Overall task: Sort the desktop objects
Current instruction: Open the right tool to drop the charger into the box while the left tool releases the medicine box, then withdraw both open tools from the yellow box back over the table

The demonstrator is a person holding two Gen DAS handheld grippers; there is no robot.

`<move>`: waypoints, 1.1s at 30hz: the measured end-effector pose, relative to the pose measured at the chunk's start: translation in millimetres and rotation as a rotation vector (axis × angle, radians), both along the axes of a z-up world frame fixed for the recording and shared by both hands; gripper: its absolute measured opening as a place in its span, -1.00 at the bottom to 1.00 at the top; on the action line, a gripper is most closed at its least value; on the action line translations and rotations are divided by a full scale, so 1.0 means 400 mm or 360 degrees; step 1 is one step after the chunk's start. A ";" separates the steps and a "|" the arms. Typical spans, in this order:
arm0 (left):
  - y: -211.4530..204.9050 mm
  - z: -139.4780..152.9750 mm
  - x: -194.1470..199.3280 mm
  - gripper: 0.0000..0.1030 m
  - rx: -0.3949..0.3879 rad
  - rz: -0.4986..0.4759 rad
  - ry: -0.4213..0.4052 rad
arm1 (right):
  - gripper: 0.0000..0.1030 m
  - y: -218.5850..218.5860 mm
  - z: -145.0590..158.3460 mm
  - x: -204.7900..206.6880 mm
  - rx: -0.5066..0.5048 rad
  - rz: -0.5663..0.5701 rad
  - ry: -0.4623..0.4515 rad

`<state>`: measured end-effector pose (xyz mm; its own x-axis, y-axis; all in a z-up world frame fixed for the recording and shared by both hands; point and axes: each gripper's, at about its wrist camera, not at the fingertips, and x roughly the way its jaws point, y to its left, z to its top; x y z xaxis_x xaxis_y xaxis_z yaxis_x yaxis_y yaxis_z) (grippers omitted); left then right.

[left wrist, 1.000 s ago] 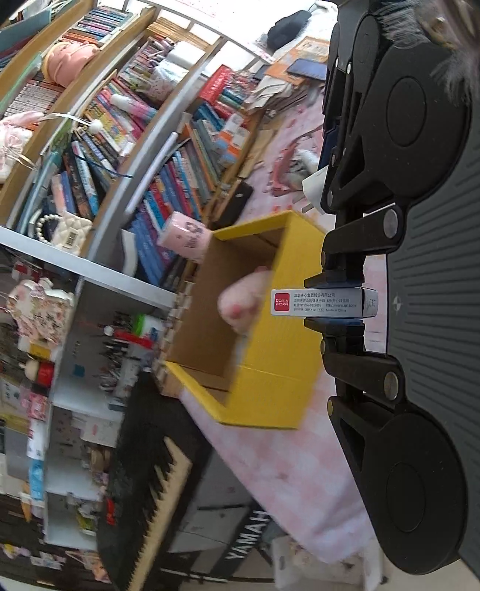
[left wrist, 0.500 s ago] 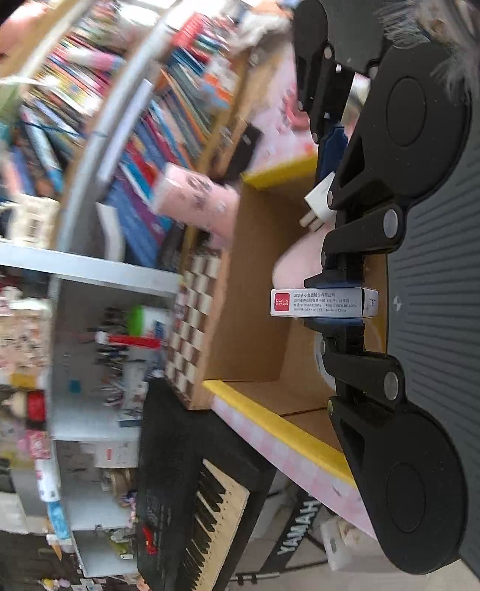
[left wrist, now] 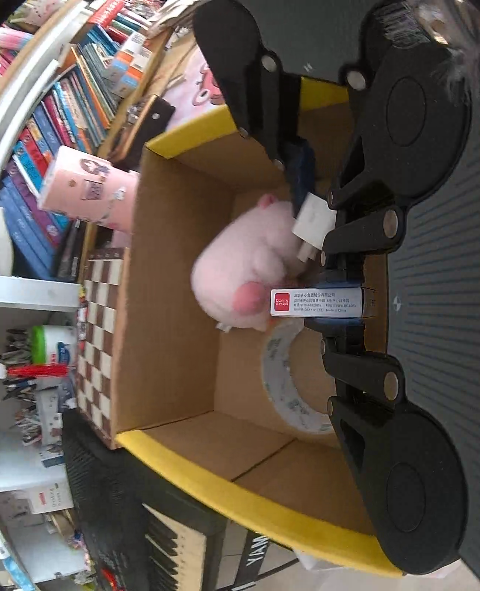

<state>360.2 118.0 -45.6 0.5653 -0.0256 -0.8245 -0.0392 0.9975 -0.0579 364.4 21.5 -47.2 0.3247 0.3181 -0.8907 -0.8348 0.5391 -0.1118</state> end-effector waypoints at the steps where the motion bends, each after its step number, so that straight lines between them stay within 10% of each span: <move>1: 0.001 -0.004 -0.003 -0.73 0.0004 -0.0004 0.0000 | -0.54 0.002 -0.002 -0.003 -0.0015 0.0008 -0.0011; 7: 0.003 0.012 -0.027 -0.66 0.0007 -0.0008 -0.0045 | -0.54 0.005 -0.004 -0.028 -0.0038 -0.0014 -0.0104; 12: 0.000 0.073 -0.079 0.15 0.0076 0.0033 -0.0213 | -0.48 -0.009 0.029 -0.057 -0.0010 -0.0083 -0.0218; 33: 0.043 0.339 -0.519 0.95 0.0047 0.0178 -0.0941 | -0.30 -0.252 0.320 -0.366 0.0598 -0.0791 -0.0734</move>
